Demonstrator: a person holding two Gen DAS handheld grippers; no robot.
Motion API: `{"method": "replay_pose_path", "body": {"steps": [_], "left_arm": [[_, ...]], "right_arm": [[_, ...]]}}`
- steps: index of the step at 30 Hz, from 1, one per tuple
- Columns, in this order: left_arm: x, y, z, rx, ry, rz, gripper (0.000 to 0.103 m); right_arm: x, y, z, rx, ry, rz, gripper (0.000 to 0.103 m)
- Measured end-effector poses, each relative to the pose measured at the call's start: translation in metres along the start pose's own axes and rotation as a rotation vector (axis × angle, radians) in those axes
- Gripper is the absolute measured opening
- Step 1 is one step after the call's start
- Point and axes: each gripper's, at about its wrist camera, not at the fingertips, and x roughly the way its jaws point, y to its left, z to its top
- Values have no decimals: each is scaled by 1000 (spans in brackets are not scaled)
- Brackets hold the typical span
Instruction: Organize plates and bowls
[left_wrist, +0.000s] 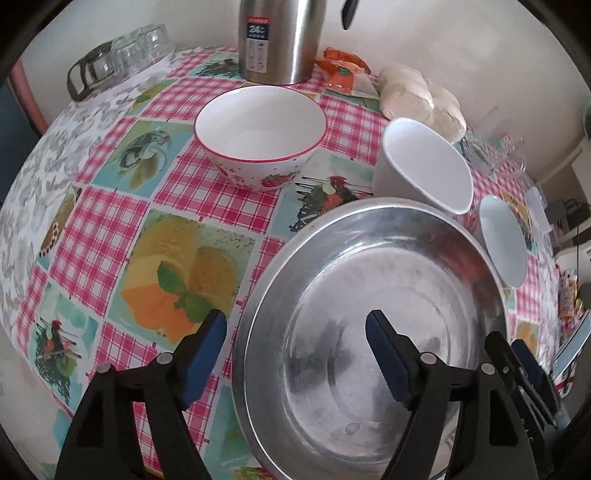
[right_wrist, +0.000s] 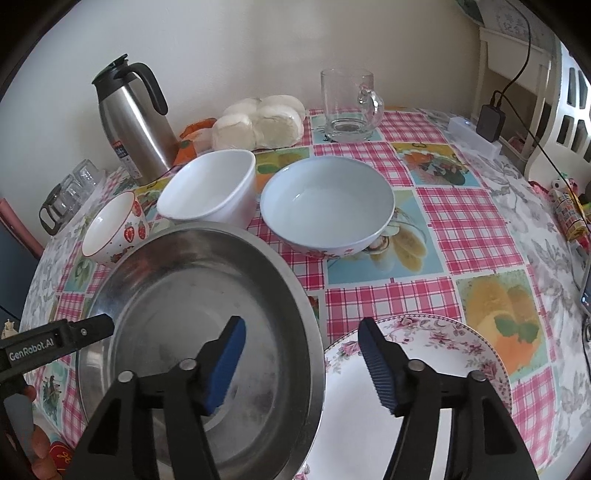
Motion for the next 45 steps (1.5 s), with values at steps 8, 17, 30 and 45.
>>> {"method": "replay_pose_path", "body": {"steps": [8,17,30,45], "left_arm": [[-6,-8,-1,58,-53,28,96],[-11,-12,-2,72,-90,18,99],[-39,-39,-6,112,-213,-66,99],[-80,-113,-48,310,-324,-215,99]], "right_arm": [[0,3,0,-17,-14,15,85],[-2,-4,0,8,-19,28,97],[-16,-29,0,52,-57,5,103],[-54,-103,-13,200,-117,-64,103]]}}
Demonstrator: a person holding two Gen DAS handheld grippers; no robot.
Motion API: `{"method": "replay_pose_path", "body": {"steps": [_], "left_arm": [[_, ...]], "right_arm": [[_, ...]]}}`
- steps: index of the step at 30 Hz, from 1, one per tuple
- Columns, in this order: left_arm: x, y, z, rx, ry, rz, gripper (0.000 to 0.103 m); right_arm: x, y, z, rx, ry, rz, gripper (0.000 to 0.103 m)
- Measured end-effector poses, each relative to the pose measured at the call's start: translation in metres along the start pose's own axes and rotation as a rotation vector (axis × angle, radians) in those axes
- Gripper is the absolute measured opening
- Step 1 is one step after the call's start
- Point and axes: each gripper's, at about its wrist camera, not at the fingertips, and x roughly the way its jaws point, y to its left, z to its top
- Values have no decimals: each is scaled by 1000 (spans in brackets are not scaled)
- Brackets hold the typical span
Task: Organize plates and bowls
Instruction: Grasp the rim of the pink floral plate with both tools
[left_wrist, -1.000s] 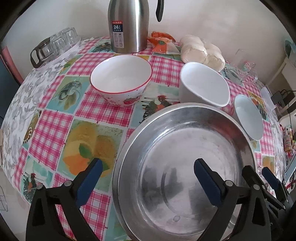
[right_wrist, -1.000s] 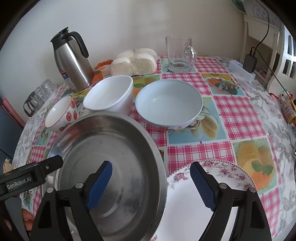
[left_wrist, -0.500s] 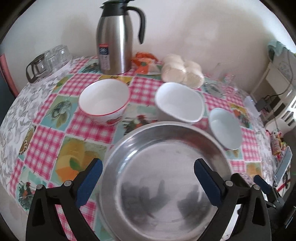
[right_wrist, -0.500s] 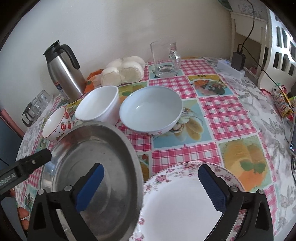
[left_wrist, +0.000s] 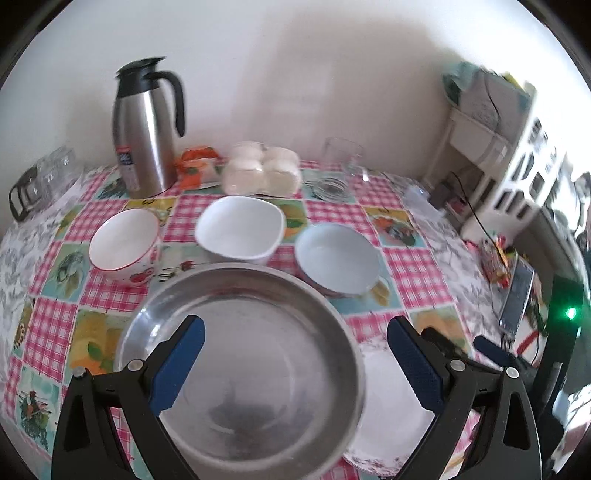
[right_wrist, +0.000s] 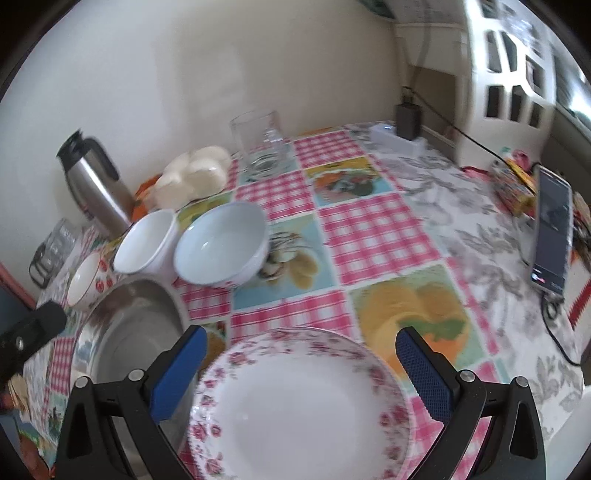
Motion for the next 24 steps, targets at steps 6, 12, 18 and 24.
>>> {"method": "replay_pose_path", "body": {"steps": [6,12,18,24], "left_arm": [[3,-42,-17,111,42,52,99],[11,-67,-34,139,122,-43,99],[18,-72,-43,129,184,-84,99],[22,-70,-43,115,192,-100,99]], "right_arm": [[-5,-32,-6,73,23,-34,103],[8,-59,-20,125,117,-66,103],[30,-73,-36,138,240,-93,86],[37,-77,-42,154,278,-58,63]]}}
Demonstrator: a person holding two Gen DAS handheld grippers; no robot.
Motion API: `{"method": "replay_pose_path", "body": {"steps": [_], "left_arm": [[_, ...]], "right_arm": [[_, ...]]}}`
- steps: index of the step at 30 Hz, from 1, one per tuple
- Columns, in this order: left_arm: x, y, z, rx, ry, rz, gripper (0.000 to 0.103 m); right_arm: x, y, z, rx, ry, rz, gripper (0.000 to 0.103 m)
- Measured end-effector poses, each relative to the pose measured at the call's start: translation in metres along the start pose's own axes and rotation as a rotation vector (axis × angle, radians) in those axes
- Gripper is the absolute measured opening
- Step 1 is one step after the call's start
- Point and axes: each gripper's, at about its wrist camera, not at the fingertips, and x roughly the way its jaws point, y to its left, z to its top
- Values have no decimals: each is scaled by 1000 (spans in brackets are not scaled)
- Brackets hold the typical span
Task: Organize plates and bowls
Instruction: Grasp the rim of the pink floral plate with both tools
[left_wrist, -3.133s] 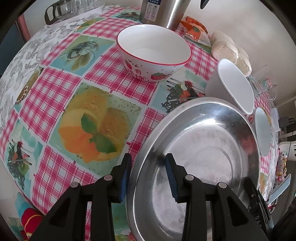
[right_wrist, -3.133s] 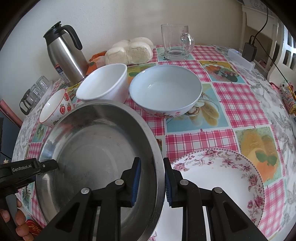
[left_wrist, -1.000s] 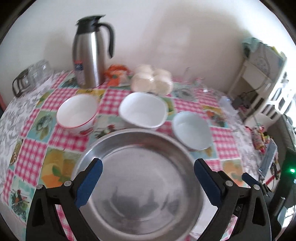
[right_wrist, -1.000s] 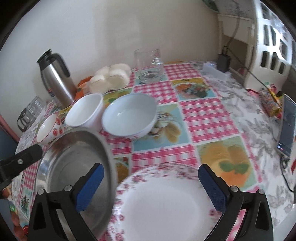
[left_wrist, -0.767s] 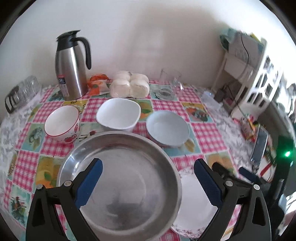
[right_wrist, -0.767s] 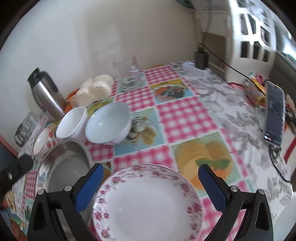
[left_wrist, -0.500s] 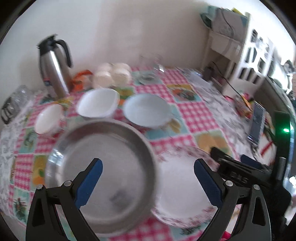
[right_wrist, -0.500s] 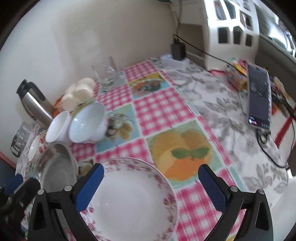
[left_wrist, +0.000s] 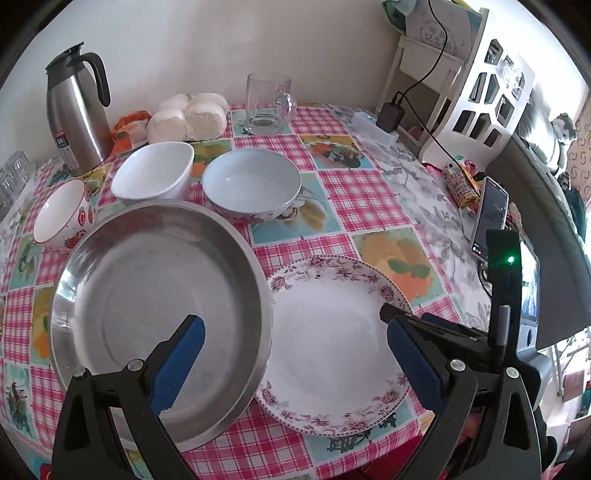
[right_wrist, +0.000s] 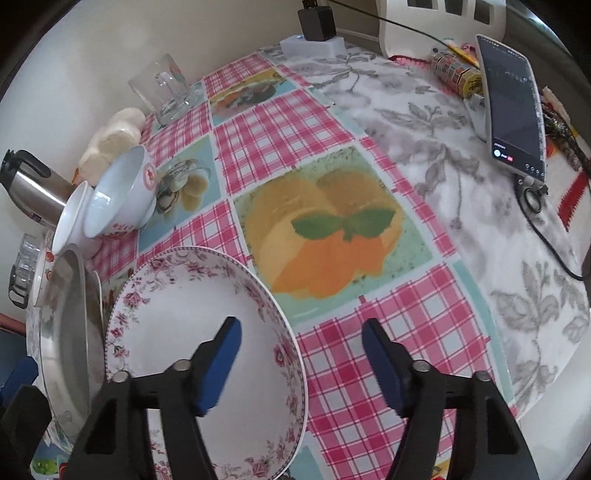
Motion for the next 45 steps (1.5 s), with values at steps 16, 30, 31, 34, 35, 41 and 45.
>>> {"method": "replay_pose_path", "body": {"steps": [16,30,31,34,35,41,45], "left_arm": [[9,-5,0,-13,39,-65,99],[36,-40,-15,65,182,-65,84],[38,-41,-17,63,198,-59,84],[48,-39,-23,47,253,-40,80],[52,-39,-25,46,266,-32,72],[67,-34,-30,-3,315,-18,57],[75,-31,-29,-40,326,-13,49]], "right_arm": [[-5,-13,6,47,-43,-105,39],[-5,-36,12,128,-65,-134,39],[-5,-37,13,130,-65,-132,39],[-5,-40,14,143,-66,-124,39],[-5,-40,14,145,-66,-122,39],[-1,-38,15,139,-54,-112,40],[-1,-38,15,141,-54,-103,40]]}}
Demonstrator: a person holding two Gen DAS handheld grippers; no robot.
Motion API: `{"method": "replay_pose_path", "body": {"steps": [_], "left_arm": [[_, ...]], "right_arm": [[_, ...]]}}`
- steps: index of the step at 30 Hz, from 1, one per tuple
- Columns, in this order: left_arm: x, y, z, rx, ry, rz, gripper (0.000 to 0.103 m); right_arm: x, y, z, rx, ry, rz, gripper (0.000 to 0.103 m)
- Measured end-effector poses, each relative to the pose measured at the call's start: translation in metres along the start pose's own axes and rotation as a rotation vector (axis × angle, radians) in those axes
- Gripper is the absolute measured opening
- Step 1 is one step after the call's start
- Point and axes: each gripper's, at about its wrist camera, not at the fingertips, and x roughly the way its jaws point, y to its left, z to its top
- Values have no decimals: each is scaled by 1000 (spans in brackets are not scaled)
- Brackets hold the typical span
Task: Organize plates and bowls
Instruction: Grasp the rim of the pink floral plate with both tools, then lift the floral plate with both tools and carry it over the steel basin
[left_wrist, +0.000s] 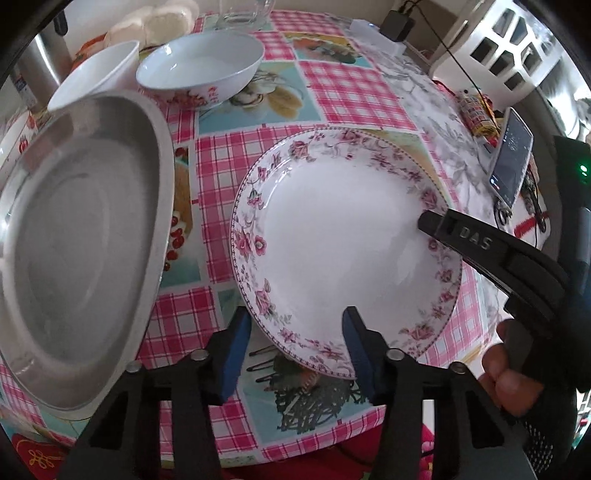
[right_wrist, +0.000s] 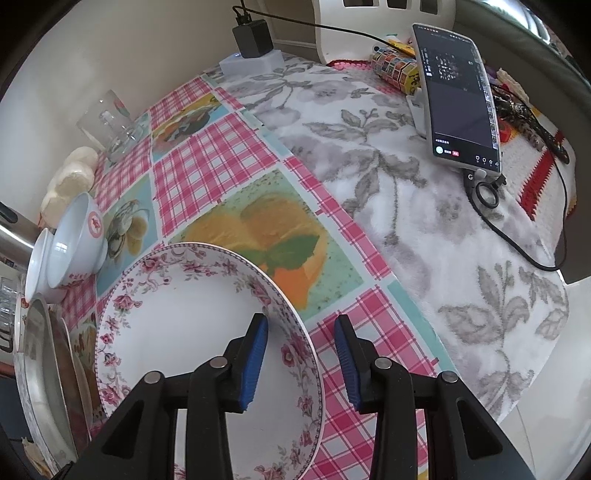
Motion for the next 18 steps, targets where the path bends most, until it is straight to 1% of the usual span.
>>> {"method": "replay_pose_path", "body": {"steps": [4,6,7,15,18], "left_arm": [[8,2,4,-24,4,4,44],[12,6,5,-46,5,8,36],[14,8,6,-55,6,8,35],[13,15,11,-105,-42,4,30],[13,18,13,-127,-61,2,29]], "right_arm": [[1,1,0,-3,-1,3,40],[1,2,0,-6,-2,4,40],[1,2,0,-9,-2,5,40],[3,1,3,-10,-9,24,40],[3,0,3,-10,-17,38,38]]}}
